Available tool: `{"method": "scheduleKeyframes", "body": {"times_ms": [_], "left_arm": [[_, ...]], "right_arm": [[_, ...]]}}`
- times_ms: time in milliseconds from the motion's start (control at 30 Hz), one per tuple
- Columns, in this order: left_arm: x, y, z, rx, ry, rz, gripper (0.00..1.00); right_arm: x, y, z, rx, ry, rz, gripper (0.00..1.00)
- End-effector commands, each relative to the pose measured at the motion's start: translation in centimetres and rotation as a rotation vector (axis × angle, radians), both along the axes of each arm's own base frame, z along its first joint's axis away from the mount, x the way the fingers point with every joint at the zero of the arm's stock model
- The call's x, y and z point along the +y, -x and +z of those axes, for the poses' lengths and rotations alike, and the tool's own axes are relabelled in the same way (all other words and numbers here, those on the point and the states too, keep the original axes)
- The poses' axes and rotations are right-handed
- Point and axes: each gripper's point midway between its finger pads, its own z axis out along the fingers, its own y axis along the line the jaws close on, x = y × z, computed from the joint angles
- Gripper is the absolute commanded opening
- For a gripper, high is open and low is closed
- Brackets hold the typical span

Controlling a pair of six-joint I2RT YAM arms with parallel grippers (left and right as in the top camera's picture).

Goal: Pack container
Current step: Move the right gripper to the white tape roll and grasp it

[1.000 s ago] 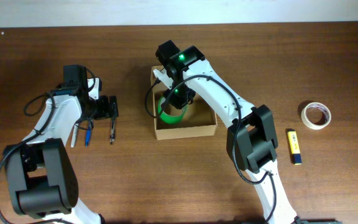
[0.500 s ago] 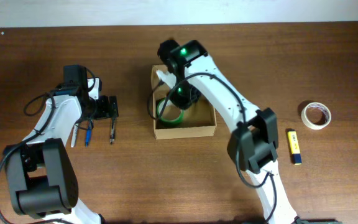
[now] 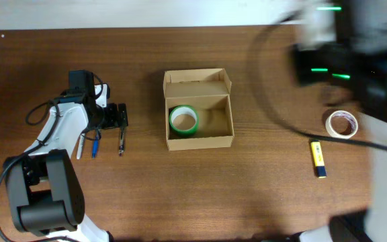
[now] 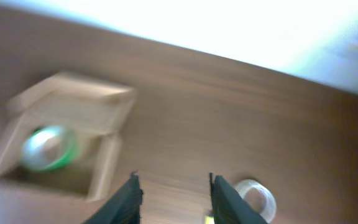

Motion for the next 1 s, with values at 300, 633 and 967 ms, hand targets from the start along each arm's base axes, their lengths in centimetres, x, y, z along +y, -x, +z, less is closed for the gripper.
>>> {"method": "scheduleKeyframes", "body": {"times_ms": [300,633,967], "left_arm": [[0.0,-0.3,0.2,-0.008,0.005,-0.015,0.99],[0.0,-0.3,0.2,-0.008,0.005,-0.015,0.99],[0.0,-0.3,0.2,-0.008,0.005,-0.015,0.99]], "right_arm": [[-20.5,2.5,-19.5,0.429,-0.309,-0.900,0.47],[-22.5,3.1,-33.3,0.610,-0.558,-0.966,0.49],[-24.9,2.7,-36.8,0.612,-0.481,-1.027,0.50]]}}
